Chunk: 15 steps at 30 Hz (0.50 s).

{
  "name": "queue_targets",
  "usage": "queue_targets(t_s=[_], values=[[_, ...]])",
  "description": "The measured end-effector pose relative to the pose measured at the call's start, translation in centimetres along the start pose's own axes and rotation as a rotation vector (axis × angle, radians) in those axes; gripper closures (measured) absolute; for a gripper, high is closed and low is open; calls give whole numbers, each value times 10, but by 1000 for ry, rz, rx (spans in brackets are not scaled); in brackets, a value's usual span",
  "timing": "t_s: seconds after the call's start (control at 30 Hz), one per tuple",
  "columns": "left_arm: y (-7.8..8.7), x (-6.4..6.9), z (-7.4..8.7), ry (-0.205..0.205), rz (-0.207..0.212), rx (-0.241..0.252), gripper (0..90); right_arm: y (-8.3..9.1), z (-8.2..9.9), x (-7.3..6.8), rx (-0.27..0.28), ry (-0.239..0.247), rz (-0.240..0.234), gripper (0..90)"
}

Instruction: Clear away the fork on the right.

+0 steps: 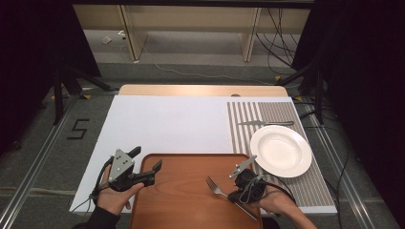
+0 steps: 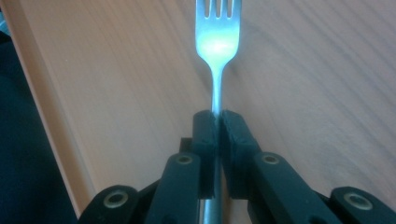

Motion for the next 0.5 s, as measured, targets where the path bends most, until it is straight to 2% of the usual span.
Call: queue_targets(t_s=[0.3, 0.37, 0.5], values=[[0, 0, 0, 0, 0, 0, 167, -8, 0, -2, -28, 7, 19, 844], [0, 0, 0, 0, 1, -1, 167, -9, 0, -3, -37, 15, 35, 842], [0, 0, 0, 0, 0, 1, 167, -12, 0, -5, -48, 32, 37, 838]])
Point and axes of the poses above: each handheld gripper's, and its own axes: y roughly backward along the jaws, z roughly out of its underside, x roughly to its right, the point moved 3 cm from there along -y, roughly forward along the jaws, and after that the axes turned 1 degree about -x, right-handed, at the moved point
